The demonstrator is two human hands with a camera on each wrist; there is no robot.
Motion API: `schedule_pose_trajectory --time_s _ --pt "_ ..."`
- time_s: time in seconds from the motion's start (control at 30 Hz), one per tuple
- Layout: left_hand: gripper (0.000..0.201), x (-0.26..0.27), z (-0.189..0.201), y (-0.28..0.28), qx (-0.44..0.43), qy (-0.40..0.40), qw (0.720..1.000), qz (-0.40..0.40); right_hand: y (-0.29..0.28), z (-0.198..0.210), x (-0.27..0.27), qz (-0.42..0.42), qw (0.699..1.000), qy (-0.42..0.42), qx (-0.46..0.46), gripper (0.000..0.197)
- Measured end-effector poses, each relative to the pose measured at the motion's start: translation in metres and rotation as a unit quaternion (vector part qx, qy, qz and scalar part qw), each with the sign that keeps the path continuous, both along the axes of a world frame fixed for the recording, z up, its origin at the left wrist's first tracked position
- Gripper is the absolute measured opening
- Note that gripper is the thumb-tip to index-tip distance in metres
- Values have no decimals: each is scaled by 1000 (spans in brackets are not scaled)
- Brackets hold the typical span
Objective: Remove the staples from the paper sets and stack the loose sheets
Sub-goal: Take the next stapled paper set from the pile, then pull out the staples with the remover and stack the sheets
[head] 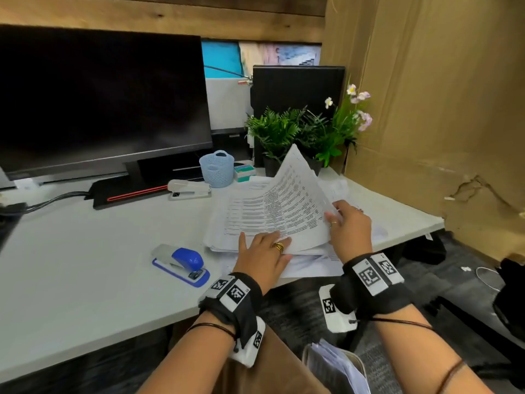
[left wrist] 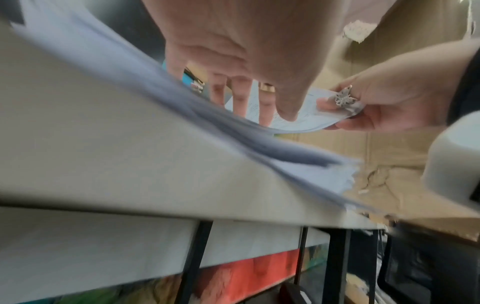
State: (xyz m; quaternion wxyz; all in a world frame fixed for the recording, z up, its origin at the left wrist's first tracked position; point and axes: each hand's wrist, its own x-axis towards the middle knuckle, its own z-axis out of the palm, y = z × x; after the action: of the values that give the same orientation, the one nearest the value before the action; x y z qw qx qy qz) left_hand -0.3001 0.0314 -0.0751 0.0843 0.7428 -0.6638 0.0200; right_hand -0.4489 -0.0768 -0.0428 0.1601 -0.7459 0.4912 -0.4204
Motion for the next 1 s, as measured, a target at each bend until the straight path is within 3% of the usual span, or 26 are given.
schedule_pose_trajectory --time_s 0.07,0.13,0.23,0.33,0.43,0.53,0.7,0.77,0.83,0.9,0.97,1.0 --pt "47 6 16 3 -38 4 999 11 4 10 1 15 993 -102 -60 16" --pt "46 13 37 7 -128 6 992 7 7 26 2 29 981 -169 -88 14" --pt "41 18 80 16 -347 -5 938 -20 12 54 8 100 959 -254 -79 9" --pt "43 22 118 33 -453 -65 889 -12 31 75 24 182 945 -241 -124 7" --pt "58 32 140 54 -451 -122 884 3 60 92 46 223 928 -182 -237 10" --pt "64 46 146 73 -433 -147 889 39 80 104 62 247 905 -179 -297 12" --pt "42 68 160 107 -403 -198 888 101 108 107 92 344 869 -250 -254 23" --pt "41 79 162 115 -389 -213 893 76 117 106 108 385 859 -253 -223 23" --pt "34 92 160 125 -402 -165 899 51 115 105 119 433 847 -283 -124 26" --pt "18 107 157 139 -421 -91 898 88 106 99 128 415 861 -288 -57 36" --pt "15 122 155 155 -427 -46 890 150 96 83 136 327 915 -197 -131 49" --pt "19 129 155 161 -423 -33 888 177 95 72 140 300 928 -133 -179 51"
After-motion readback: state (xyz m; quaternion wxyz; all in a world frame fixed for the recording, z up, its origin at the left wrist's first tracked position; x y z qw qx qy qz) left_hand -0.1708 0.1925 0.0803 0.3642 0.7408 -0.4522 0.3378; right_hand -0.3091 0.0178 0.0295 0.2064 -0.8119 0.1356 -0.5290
